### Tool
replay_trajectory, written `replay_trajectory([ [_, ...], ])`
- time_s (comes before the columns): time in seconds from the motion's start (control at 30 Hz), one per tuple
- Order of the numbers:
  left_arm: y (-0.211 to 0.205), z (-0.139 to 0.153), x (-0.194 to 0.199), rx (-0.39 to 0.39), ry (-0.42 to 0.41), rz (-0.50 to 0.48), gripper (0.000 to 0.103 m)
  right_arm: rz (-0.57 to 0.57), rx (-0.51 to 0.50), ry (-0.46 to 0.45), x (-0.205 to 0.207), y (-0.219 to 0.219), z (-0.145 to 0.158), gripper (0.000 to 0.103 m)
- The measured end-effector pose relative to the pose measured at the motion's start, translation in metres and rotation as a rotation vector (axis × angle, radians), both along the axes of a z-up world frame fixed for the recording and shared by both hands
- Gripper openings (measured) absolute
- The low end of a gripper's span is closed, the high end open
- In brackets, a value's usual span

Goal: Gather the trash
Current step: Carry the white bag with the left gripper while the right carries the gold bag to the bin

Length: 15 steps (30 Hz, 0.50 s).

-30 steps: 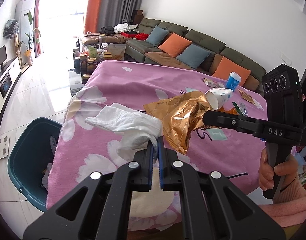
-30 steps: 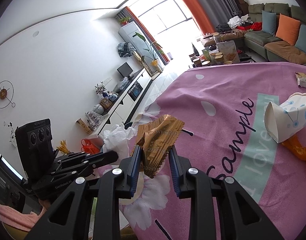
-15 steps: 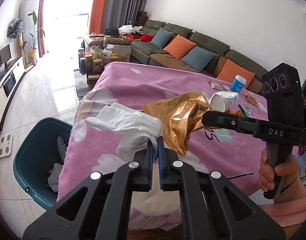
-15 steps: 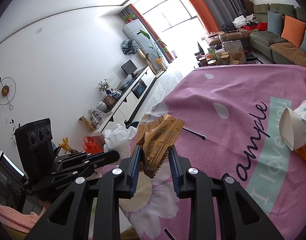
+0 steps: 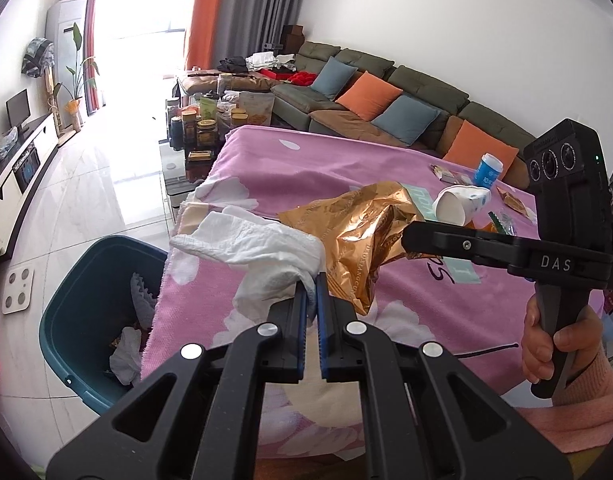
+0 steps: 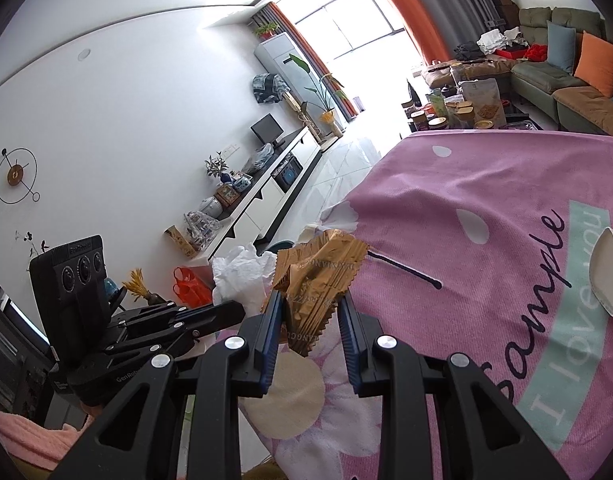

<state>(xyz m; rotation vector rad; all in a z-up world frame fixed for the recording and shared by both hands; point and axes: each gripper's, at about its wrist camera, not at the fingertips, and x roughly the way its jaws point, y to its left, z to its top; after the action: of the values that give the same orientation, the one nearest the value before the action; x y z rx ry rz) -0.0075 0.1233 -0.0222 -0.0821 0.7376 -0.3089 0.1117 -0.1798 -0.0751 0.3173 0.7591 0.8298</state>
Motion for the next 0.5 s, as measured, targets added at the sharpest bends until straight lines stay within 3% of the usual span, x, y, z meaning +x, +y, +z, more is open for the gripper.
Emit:
replay_trajectory([
  [0.5,0.014,-0.002,0.005,0.018,0.0,0.051,0.005,0.046,-0.005,0.003,0.01,0.024,0.002,0.026],
])
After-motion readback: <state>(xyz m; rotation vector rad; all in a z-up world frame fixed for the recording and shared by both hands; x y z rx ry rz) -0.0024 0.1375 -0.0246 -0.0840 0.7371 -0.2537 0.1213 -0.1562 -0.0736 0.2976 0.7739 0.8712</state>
